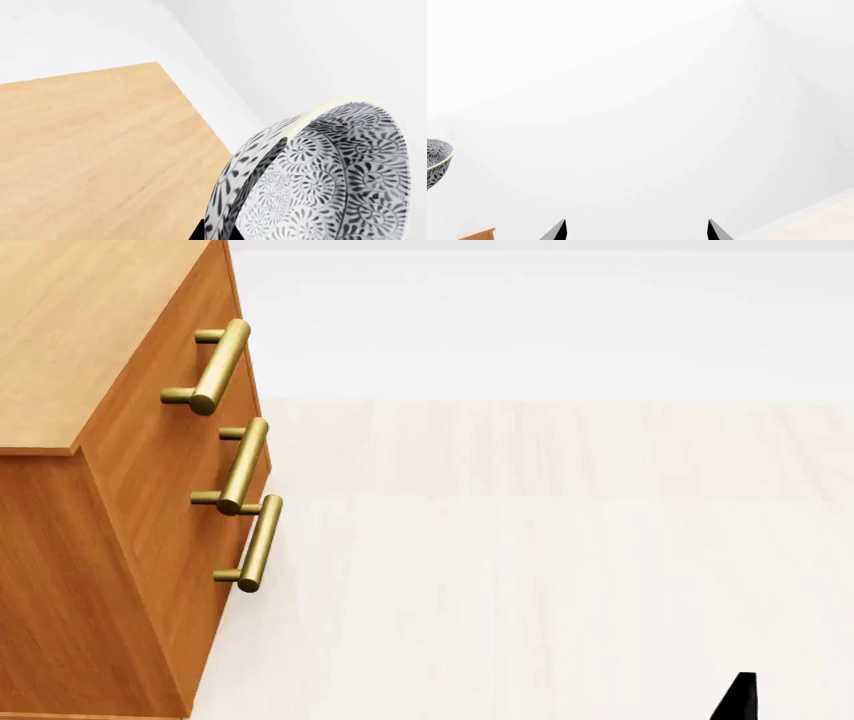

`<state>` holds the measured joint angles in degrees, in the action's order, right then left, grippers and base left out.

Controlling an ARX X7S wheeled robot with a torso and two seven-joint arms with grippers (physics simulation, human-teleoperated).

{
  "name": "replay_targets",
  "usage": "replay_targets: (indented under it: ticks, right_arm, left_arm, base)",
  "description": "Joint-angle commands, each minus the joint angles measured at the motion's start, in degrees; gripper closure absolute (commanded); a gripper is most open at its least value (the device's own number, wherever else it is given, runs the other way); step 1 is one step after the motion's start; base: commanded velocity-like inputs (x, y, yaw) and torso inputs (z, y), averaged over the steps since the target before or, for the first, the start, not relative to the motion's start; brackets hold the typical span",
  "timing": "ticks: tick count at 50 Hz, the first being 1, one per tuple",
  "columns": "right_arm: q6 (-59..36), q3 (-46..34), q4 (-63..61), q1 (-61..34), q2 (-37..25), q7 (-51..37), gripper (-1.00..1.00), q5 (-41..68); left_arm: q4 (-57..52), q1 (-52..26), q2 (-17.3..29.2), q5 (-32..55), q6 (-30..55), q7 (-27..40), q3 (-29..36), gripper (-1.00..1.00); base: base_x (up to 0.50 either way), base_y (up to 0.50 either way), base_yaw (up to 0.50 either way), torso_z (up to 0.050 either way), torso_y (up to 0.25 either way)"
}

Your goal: Put the bowl on top of the cabinet.

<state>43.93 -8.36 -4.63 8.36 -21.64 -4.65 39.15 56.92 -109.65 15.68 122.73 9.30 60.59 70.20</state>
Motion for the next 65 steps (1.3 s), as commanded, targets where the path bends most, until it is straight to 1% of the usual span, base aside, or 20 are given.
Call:
replay_targets:
  ticks: [1, 4, 12, 26, 32, 47, 65]
  right_arm:
    - [-0.21, 0.14, 0.21, -0.17, 0.33, -0.06, -1.00, -0.61]
    - [-0.28, 0.24, 0.06, -0.09, 0.28, -0.10, -1.00, -0.53]
    - [-0.38, 0.38, -0.11, -0.01, 0.30, -0.05, -1.00, -0.46]
    - [-0.66, 0.55, -0.09, -0.15, 0.52, -0.08, -1.00, -0.61]
    - [-0.73, 0.62, -0.22, -0.12, 0.59, -0.11, -1.00, -0.77]
    - [-0.95, 0.79, -0.20, -0.20, 0.75, -0.06, -1.00, -0.88]
    - [-1.00, 1.06, -0.04, -0.20, 1.00, 0.04, -1.00, -1.07]
  left_arm:
    - [-7.03, 2.45, 4.12, -1.01, -5.48, 2.87, -2.16, 1.00]
    - [-9.63, 3.05, 5.27, -2.15, -7.92, 5.33, -2.04, 1.00]
    - [-11.63, 3.76, 6.20, -3.15, -9.57, 7.36, -1.83, 1.00]
    - [-9.95, 3.56, 5.88, -3.25, -7.97, 7.56, -1.21, 1.00]
    - [-8.47, 4.55, 5.32, -2.79, -7.96, 5.90, -1.57, 1.00]
    - [-9.72, 5.99, 6.54, -3.46, -9.09, 7.40, -1.42, 1.00]
    - [-4.81, 7.75, 4.91, -3.59, -8.50, 4.30, -0.98, 1.00]
  base:
    - [0.00, 0.00, 0.00, 0.000, 0.000]
    - [0.00, 0.00, 0.00, 0.000, 0.003]
    - [0.00, 0.00, 0.00, 0.000, 0.000]
    - [0.00, 0.00, 0.00, 0.000, 0.001]
    - [0.00, 0.00, 0.00, 0.000, 0.000]
    - [0.00, 0.00, 0.00, 0.001, 0.001]
    - [0.00, 0.00, 0.00, 0.000, 0.000]
